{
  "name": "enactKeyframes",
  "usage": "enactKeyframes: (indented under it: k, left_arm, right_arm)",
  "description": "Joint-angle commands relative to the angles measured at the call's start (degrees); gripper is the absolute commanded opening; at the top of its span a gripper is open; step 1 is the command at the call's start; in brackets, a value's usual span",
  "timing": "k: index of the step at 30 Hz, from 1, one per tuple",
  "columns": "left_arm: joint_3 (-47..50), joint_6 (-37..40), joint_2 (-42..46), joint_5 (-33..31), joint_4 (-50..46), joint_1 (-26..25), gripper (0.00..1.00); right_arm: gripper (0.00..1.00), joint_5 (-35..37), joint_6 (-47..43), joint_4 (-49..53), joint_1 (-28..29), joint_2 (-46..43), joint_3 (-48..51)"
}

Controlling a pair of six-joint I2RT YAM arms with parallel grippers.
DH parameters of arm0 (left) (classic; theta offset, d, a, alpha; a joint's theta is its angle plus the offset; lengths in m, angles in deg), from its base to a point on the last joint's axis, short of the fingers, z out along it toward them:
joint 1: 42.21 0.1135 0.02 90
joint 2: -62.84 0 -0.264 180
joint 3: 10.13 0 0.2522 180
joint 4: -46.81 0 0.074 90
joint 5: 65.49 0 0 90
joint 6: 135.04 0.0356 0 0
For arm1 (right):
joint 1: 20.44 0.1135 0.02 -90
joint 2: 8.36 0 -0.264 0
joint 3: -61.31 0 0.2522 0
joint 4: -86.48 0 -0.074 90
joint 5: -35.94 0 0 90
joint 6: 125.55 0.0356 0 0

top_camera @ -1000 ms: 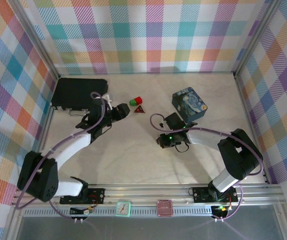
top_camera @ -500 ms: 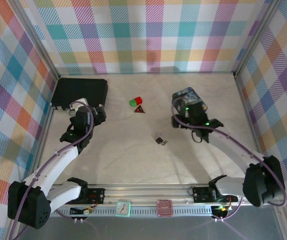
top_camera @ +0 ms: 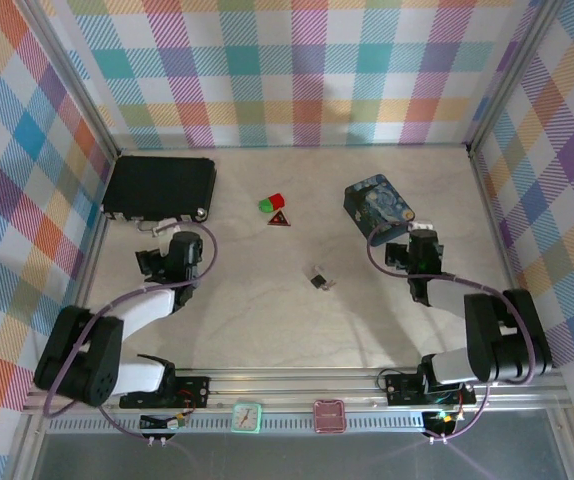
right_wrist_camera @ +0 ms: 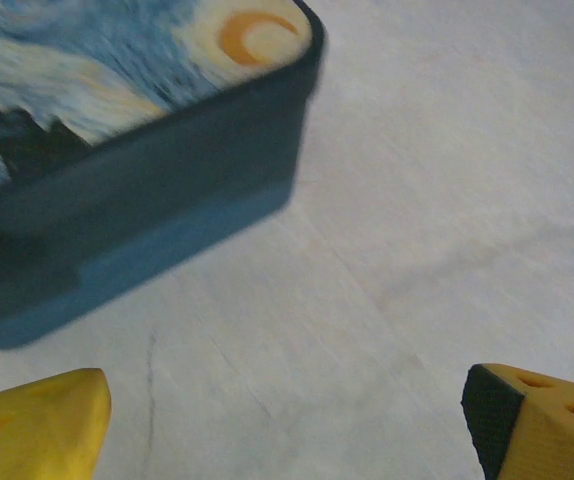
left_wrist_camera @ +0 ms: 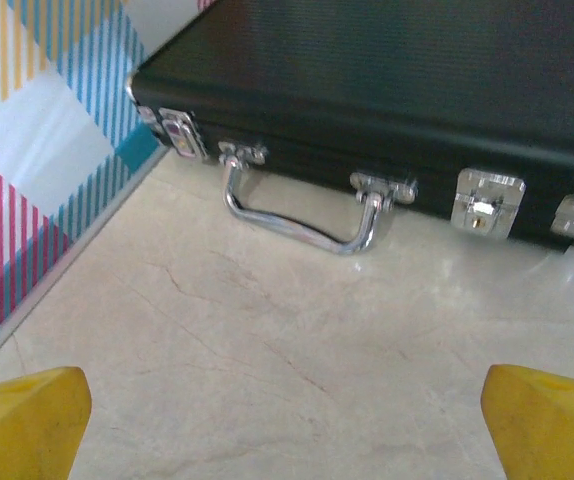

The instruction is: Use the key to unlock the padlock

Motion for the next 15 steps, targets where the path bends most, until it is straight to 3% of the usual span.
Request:
enactKeyframes:
  k: [1, 2, 4, 6, 7, 8, 11, 12, 15]
  left_arm:
    - [1.1, 6.1, -3.9, 2.9, 16.0, 1.7, 1.00]
    - [1.7, 7.0, -5.1, 5.8, 20.8, 2.4, 1.00]
    - [1.7, 4.1, -6.0, 13.6, 21.0, 4.9, 1.00]
    - [2.9, 4.7, -10.5, 19.3, 28.7, 7.0, 1.00]
    - [2.0, 4.9, -10.3, 21.8, 26.3, 7.3, 0.99]
    - [1.5, 5.4, -10.4, 24.6, 24.3, 7.3, 0.99]
    - [4.6, 5.4, -14.2, 25.8, 34.9, 8.4, 1.00]
    - [3.5, 4.7, -12.9, 26.0, 30.1, 8.4, 1.00]
    - [3.4, 4.9, -13.4, 25.9, 30.6, 8.5, 1.00]
  right_arm:
    - [0.92, -4.4, -3.2, -16.6, -0.6, 2.5, -0.5]
    - [0.95, -4.7, -3.3, -21.2, -0.7, 4.2, 1.0]
    - [0.99, -5.9, -2.1, -20.6, -1.6, 2.9, 1.8]
    - [0.99, -8.0, -0.7, -29.8, -3.6, 7.0, 4.7]
    - [0.99, -7.2, -1.0, -32.5, -3.6, 8.4, 4.7]
    - [0.99, -8.3, 0.0, -22.9, -3.8, 6.1, 2.2]
    - [0.99, -10.3, 0.5, -23.2, -5.2, 6.3, 2.0]
    - [0.99, -10.2, 0.3, -25.1, -5.2, 6.8, 2.4]
    - [0.99, -10.2, 0.4, -24.6, -5.2, 6.6, 2.3]
